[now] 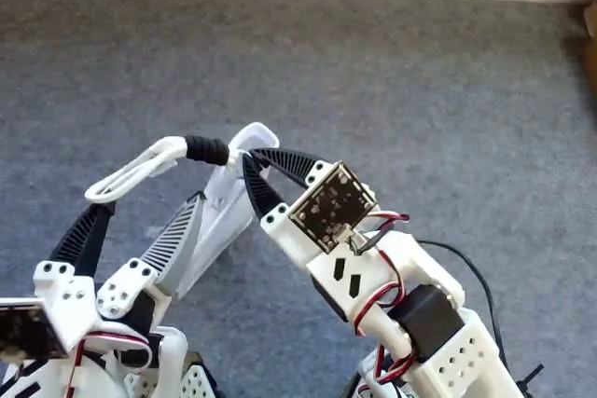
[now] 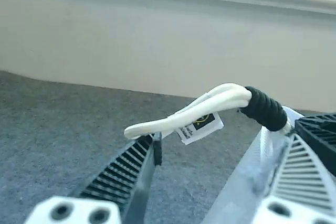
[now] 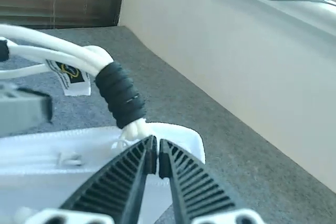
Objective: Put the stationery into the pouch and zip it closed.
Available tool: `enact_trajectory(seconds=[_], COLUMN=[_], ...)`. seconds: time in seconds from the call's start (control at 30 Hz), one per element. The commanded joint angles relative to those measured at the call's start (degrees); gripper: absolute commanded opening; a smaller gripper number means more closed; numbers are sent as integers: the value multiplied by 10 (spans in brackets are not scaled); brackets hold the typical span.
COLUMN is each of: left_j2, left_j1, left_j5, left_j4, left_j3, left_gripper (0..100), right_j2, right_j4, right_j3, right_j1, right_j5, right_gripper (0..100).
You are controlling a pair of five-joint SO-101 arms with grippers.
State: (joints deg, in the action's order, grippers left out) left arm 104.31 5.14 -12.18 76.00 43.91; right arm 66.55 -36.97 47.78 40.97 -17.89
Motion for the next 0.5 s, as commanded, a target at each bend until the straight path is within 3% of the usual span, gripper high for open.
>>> enact_trajectory(seconds=[0.0,0.13,0.33,0.47], left_j2=[4,3,0,0], left_j1=[7,-21,-116,-135], left_j5=[50,100,134,169], left_j4=[15,54,142,164], left_j3=[-29,-69,-164,-144], left_gripper=[337,337,337,337], right_j2=[3,2,1,1], right_j4=[-4,-4,-4,-4], right_j3=[-2,-2,-2,-2], right_j1=[4,4,5,6], right_j5=[1,3,4,4], right_gripper=[5,5,5,5])
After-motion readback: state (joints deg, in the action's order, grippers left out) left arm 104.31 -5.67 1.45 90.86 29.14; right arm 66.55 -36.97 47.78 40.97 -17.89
